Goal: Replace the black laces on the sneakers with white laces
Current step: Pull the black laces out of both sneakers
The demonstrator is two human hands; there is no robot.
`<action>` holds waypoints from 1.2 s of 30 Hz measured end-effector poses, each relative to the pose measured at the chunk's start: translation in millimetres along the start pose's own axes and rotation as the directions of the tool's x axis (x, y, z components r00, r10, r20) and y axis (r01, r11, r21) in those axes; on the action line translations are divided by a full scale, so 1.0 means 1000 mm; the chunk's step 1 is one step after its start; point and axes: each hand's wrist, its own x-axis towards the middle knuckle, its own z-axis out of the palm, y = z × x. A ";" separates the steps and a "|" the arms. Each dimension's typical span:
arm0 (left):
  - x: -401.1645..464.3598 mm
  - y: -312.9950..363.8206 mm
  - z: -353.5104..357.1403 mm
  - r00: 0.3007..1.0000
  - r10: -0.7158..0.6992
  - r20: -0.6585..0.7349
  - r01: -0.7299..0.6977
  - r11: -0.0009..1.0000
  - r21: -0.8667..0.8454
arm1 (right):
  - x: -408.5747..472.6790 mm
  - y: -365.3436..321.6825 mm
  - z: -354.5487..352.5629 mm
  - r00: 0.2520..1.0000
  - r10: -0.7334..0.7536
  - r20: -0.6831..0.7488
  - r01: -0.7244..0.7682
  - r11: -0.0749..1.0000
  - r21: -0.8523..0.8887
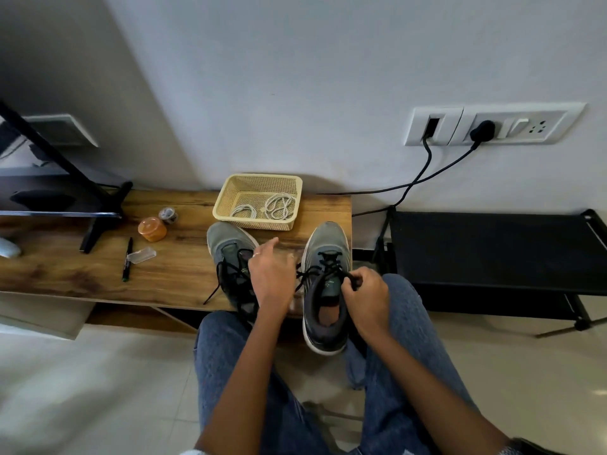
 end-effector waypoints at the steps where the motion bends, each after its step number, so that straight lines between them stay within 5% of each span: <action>1: -0.009 0.000 0.005 0.998 0.054 -0.011 -0.054 0.998 0.029 | 0.000 0.000 -0.001 1.000 -0.018 0.002 0.018 1.000 -0.015; 4: -0.037 -0.001 0.021 0.980 0.199 0.023 -0.200 0.974 0.110 | -0.002 -0.003 -0.001 0.992 -0.123 0.022 0.124 0.988 -0.096; 10: -0.062 -0.005 0.034 0.986 0.081 0.147 -0.100 0.987 0.126 | 0.003 -0.010 0.009 0.897 -0.428 0.114 0.440 0.833 -0.336; 16: -0.059 -0.006 0.031 0.986 0.109 0.123 -0.129 0.977 0.168 | 0.013 -0.014 0.018 0.856 -0.494 0.154 0.506 0.740 -0.443; 19: -0.060 -0.006 0.033 0.990 0.094 0.107 -0.111 0.979 0.172 | 0.013 -0.012 0.020 0.849 -0.510 0.136 0.524 0.779 -0.345; 23: -0.060 -0.005 0.033 0.994 0.067 0.091 -0.084 0.977 0.197 | 0.009 -0.007 0.017 0.925 -0.377 0.045 0.380 0.919 -0.105; 26: -0.060 -0.005 0.033 0.995 0.053 0.087 -0.069 0.977 0.202 | 0.010 -0.010 0.009 0.987 -0.128 -0.101 0.142 0.979 0.145; 28: -0.060 -0.005 0.034 0.995 0.051 0.082 -0.066 0.978 0.199 | 0.015 -0.007 0.011 0.985 0.110 -0.132 -0.066 0.951 0.301; 31: -0.062 -0.004 0.035 0.994 0.080 0.075 -0.093 0.977 0.193 | 0.021 0.001 0.023 0.884 0.468 -0.023 -0.386 0.755 0.529; 33: -0.061 -0.005 0.035 0.993 0.096 0.071 -0.108 0.976 0.191 | 0.023 0.000 0.022 0.864 0.504 0.019 -0.439 0.733 0.519; 36: -0.059 -0.006 0.034 0.993 0.079 0.087 -0.096 0.975 0.203 | 0.020 -0.017 0.007 0.966 0.259 -0.012 -0.239 0.906 0.351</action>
